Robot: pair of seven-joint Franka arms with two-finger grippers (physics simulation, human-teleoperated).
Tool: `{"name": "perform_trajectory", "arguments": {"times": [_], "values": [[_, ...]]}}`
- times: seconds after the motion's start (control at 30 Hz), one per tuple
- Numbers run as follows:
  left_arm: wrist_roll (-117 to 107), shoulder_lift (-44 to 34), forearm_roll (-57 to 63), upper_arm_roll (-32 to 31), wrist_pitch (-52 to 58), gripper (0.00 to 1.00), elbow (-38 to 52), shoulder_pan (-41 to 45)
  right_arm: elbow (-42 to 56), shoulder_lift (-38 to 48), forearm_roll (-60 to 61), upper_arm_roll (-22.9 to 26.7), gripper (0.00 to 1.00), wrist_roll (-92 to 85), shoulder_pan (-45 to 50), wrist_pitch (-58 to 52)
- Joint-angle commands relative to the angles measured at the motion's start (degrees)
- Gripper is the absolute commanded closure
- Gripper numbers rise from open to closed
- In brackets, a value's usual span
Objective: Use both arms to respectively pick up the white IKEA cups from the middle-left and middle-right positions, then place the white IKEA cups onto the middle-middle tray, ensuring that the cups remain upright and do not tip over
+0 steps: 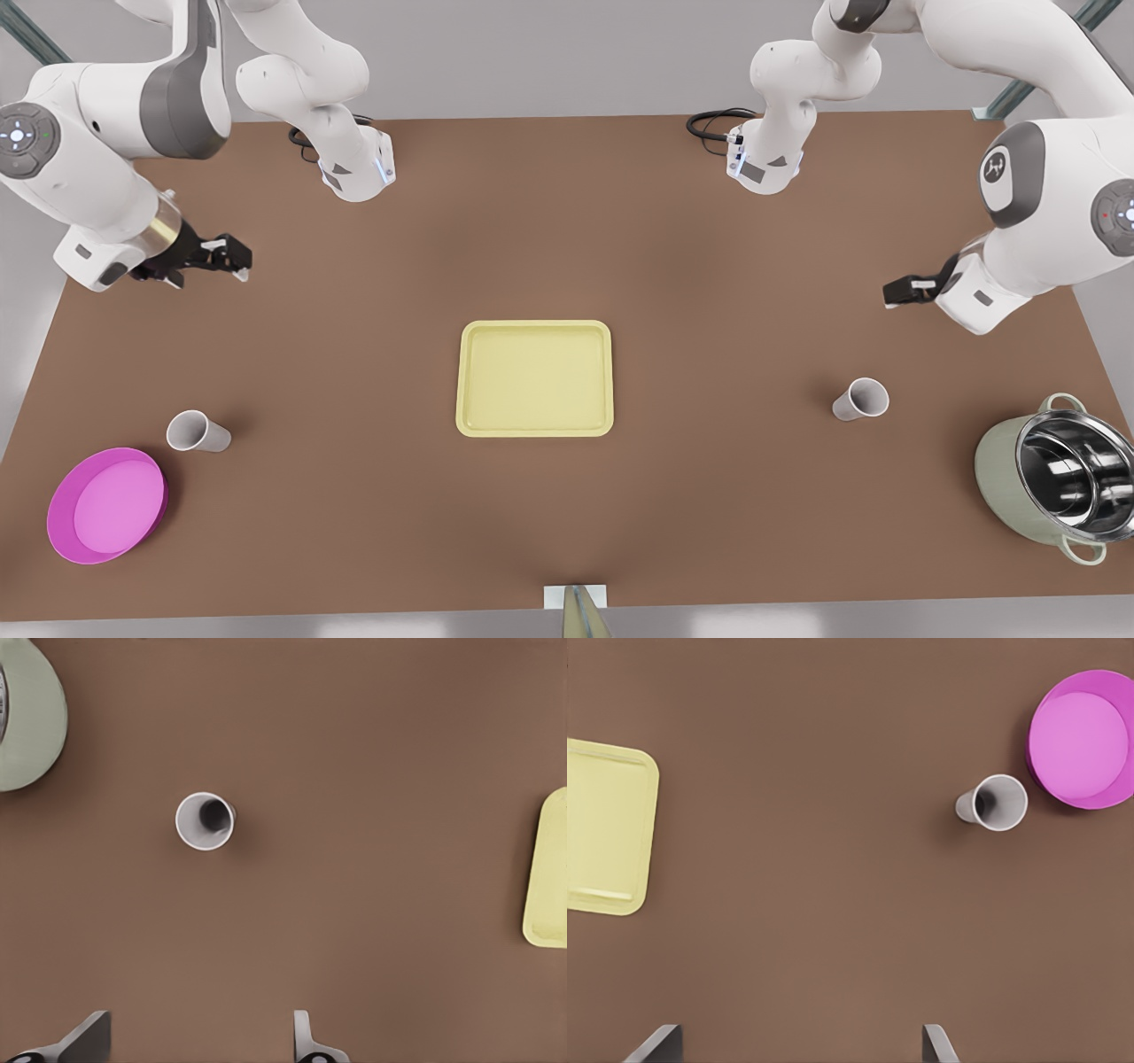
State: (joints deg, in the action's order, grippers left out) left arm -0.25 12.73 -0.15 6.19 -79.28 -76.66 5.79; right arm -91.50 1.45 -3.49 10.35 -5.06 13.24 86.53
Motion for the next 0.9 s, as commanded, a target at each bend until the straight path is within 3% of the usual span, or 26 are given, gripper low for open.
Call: {"name": "perform_trajectory", "arguments": {"times": [0.0,0.07,0.13,0.3,0.5,0.57,0.87], "values": [[1.4,-0.1,-0.2,0.0,-3.2,0.00,0.0,0.0,-0.3,0.0,0.7,-0.1,0.00,-4.8,-2.3,4.0],[1.4,-0.1,-0.2,0.0,-3.2,0.00,0.1,0.0,-0.5,-0.6,0.6,0.1,0.00,-5.5,-2.3,3.9],[1.6,6.6,0.0,0.3,-4.6,0.00,3.9,-1.4,0.1,-4.0,-0.1,0.1,0.00,-5.6,-2.5,6.1],[1.5,19.4,-0.9,0.1,-24.7,0.00,3.9,-7.6,8.7,-21.7,1.5,0.1,0.00,-11.7,-10.1,10.9],[1.5,20.1,-1.0,0.1,-34.8,0.00,-5.8,-8.5,10.5,-31.1,5.3,0.0,0.00,-11.7,-17.2,22.7],[1.5,20.0,-1.1,0.1,-36.5,0.00,-9.4,-9.0,18.8,-39.0,11.1,0.0,0.00,-13.7,-21.0,24.2],[1.4,21.6,-0.9,0.1,-38.8,0.00,-15.4,-9.2,20.5,-44.7,12.0,0.0,0.00,-15.4,-25.2,30.7]]}}
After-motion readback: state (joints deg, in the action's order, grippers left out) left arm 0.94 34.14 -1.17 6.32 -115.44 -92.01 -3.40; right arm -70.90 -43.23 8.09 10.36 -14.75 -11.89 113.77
